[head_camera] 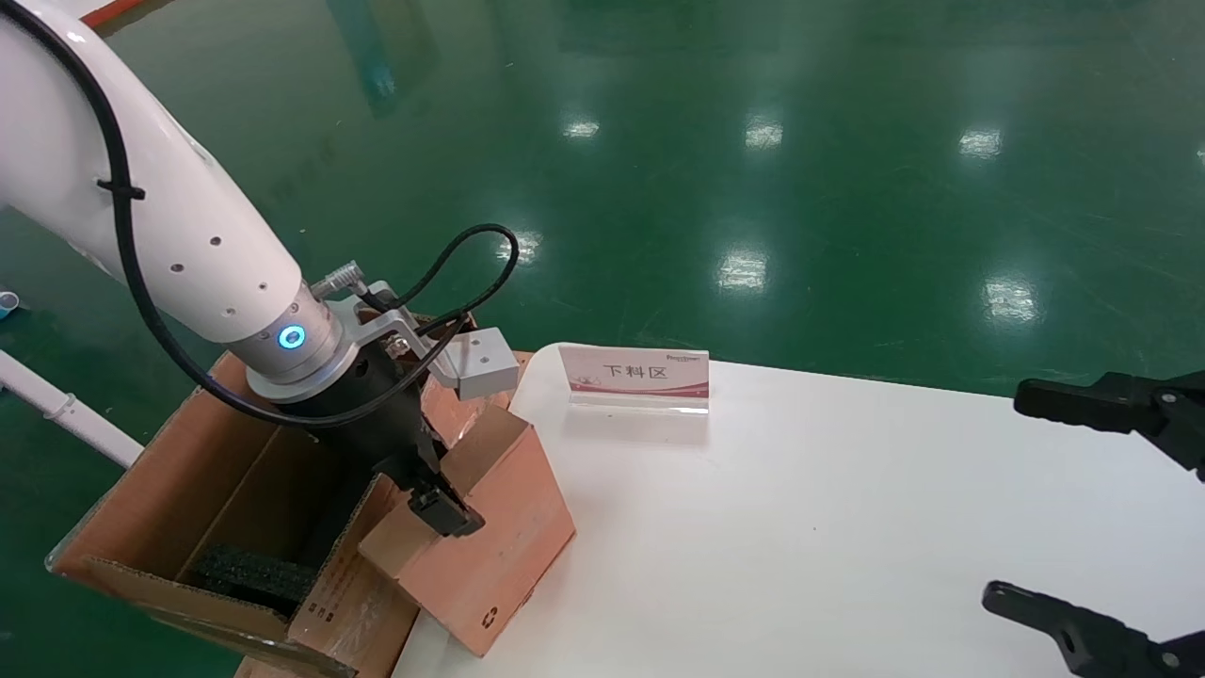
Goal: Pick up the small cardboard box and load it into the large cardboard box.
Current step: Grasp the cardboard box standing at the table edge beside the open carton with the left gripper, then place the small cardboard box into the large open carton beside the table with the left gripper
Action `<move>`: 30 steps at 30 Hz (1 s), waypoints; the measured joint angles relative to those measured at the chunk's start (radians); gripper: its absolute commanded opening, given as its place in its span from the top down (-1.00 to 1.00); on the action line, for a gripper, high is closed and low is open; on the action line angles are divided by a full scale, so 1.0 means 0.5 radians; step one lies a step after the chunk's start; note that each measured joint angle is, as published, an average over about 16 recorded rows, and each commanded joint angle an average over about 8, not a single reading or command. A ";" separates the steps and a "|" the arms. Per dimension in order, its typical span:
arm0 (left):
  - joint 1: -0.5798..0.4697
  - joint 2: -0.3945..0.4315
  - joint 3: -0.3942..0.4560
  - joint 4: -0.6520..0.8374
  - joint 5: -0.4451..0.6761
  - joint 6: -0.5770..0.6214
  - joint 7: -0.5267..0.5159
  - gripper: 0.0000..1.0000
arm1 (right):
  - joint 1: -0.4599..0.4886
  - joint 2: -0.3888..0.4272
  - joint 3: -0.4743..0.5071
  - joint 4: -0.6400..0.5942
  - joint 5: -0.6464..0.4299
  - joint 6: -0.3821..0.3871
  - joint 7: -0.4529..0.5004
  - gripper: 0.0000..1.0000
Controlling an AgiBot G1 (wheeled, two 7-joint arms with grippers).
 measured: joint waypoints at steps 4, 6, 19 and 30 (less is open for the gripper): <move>0.000 0.000 0.000 0.000 -0.001 0.001 0.000 1.00 | 0.000 0.000 0.000 0.000 0.000 0.000 0.000 1.00; 0.000 0.000 0.000 0.000 -0.001 0.001 0.001 1.00 | 0.000 0.000 0.000 0.000 0.000 0.000 0.000 1.00; -0.031 -0.005 -0.026 0.041 -0.029 -0.004 0.004 1.00 | 0.000 0.000 0.000 0.000 0.000 0.000 0.000 1.00; -0.258 -0.017 -0.166 0.331 -0.161 0.043 0.046 1.00 | 0.001 0.000 -0.002 -0.002 0.000 0.000 -0.001 1.00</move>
